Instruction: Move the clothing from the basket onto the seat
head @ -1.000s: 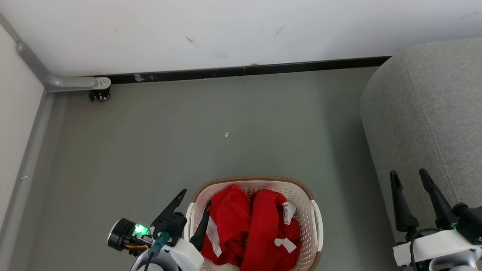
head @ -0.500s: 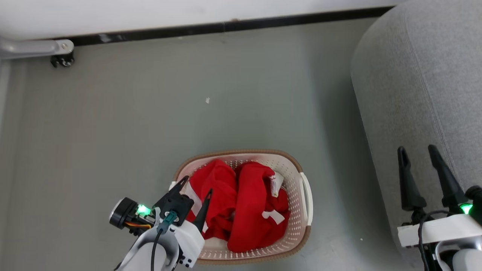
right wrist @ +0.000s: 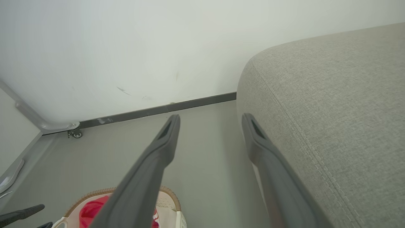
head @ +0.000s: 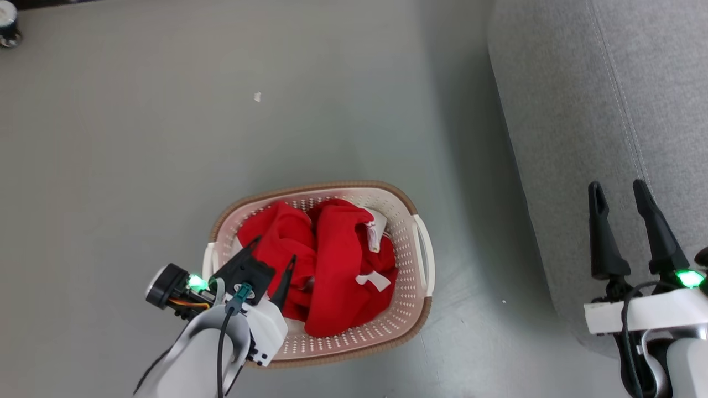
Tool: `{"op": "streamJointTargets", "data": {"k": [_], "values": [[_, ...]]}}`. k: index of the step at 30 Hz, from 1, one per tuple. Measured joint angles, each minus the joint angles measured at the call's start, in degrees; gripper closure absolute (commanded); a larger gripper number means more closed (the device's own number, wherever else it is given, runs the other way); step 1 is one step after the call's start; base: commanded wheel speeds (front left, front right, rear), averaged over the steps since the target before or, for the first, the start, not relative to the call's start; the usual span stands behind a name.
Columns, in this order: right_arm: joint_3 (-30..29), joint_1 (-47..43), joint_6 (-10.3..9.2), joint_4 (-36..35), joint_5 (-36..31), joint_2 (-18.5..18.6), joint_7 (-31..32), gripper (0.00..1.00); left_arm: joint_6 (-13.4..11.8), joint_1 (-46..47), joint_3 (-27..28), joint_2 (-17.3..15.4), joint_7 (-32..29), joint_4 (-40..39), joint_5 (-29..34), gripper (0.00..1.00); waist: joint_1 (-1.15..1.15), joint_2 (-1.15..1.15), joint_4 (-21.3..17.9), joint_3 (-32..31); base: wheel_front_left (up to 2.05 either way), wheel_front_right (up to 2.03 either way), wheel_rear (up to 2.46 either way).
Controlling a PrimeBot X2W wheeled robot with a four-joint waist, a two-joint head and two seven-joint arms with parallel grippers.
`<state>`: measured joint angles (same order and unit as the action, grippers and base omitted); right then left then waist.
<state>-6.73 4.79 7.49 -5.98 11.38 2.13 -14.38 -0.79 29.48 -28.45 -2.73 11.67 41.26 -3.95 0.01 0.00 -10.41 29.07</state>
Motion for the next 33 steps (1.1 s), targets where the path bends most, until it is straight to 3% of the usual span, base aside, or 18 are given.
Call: {"op": "streamJointTargets", "data": {"k": [15, 29, 30, 31, 32, 33], "values": [[2.58, 4.81, 0.00, 0.37, 3.39, 0.00, 0.00, 0.00, -0.11, 6.16, -0.12, -3.38, -0.01, 5.22, 2.67, 0.00, 0.00, 0.00, -5.71, 7.32, 0.00, 0.00, 0.00], [5.86, 9.42, 0.01, 0.91, 5.28, -0.02, -0.01, 0.00, -3.93, 10.20, 2.01, -6.67, -1.57, 9.04, 3.50, 0.00, 0.00, 0.00, -10.00, 11.97, 0.00, 0.00, 0.00], [5.94, 9.82, 0.01, 0.94, 5.36, -0.02, -0.01, 0.00, -3.96, 10.20, 2.02, -6.66, -1.81, 9.43, 3.50, 0.05, 0.00, 0.00, -10.25, 12.26, 0.00, 0.00, 0.00], [6.05, 10.04, 0.01, 0.96, 5.47, -0.01, -0.01, 0.00, -4.03, 10.20, 1.99, -6.58, -2.03, 9.73, 3.50, 0.24, 0.00, 0.00, -10.50, 12.54, 0.00, 0.00, 0.00], [6.23, 10.16, 0.01, 1.01, 5.71, -0.01, -0.01, 0.00, -4.16, 10.20, 1.96, -6.49, -2.04, 9.92, 3.50, 0.52, 0.00, 0.00, -10.74, 12.81, 0.00, 0.00, 0.00], [6.44, 10.42, 0.01, 1.13, 5.76, -0.02, -0.01, 0.00, -4.16, 10.21, 1.90, -6.47, -2.04, 9.99, 3.52, 0.67, 0.00, 0.00, -10.96, 13.06, 0.00, 0.00, 0.00]]}}
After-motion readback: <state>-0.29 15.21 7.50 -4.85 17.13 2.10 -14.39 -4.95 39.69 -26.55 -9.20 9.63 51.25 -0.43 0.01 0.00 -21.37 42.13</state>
